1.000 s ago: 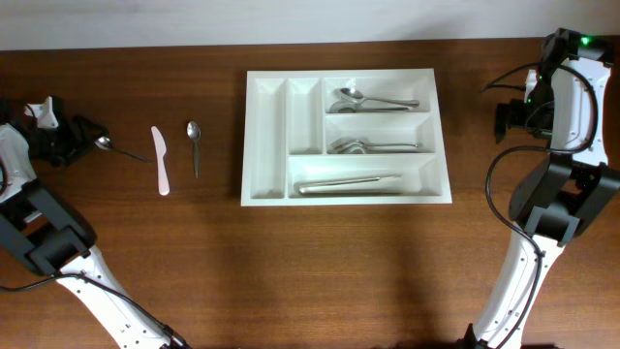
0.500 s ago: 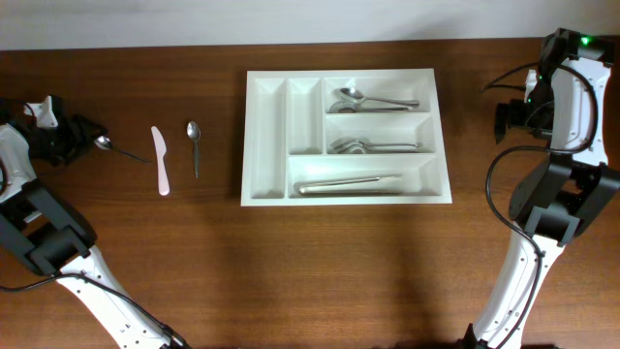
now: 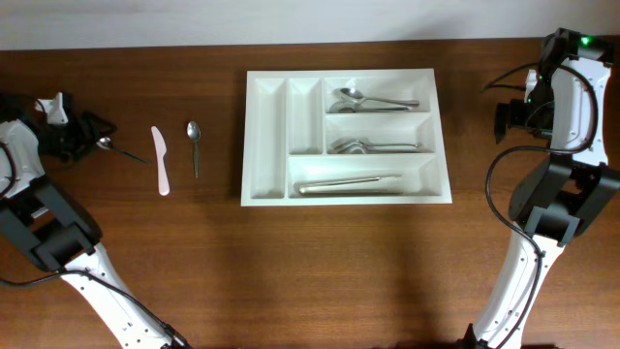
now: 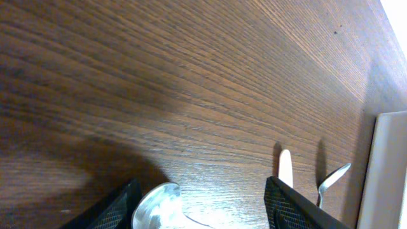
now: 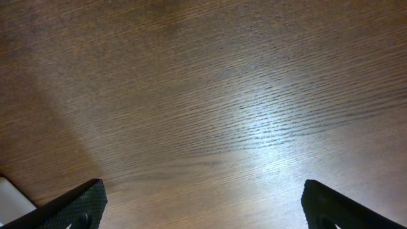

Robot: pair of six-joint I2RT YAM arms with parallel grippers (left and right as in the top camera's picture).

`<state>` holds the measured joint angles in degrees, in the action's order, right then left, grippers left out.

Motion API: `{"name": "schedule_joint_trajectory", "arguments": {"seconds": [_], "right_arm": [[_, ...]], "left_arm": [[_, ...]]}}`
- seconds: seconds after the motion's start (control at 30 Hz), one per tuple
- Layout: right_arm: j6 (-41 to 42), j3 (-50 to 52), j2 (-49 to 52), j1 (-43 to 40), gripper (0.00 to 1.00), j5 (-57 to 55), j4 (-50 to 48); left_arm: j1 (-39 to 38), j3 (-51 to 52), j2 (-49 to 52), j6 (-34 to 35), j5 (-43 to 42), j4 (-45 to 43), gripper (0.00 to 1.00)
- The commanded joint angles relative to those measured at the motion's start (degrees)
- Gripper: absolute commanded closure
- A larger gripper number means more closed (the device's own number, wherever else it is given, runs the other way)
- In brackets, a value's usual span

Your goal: Pack container

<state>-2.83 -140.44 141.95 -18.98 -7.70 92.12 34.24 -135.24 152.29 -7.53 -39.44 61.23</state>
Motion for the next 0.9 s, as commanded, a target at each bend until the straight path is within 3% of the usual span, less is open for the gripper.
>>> {"name": "schedule_joint_trajectory", "arguments": {"seconds": [0.0, 0.33, 0.47, 0.67, 0.87], "right_arm": [[0.1, -0.1, -2.4, -0.2, 0.01, -0.5, 0.0], [0.1, -0.1, -2.4, -0.2, 0.01, -0.5, 0.0], [0.1, -0.1, -2.4, -0.2, 0.01, -0.5, 0.0], [0.1, -0.1, -2.4, -0.2, 0.01, -0.5, 0.0], [0.1, -0.1, -2.4, -0.2, 0.01, -0.5, 0.0]], "left_arm": [[0.0, -0.5, 2.7, -1.1, -0.4, 0.1, 0.36], [0.0, -0.5, 2.8, -1.2, -0.1, 0.0, 0.37], [0.0, -0.5, 2.8, -1.2, 0.2, 0.0, 0.48], [0.0, -0.5, 2.8, -1.2, 0.2, 0.0, 0.49], [0.0, -0.5, 2.8, -1.1, 0.2, 0.0, 0.57]]}}
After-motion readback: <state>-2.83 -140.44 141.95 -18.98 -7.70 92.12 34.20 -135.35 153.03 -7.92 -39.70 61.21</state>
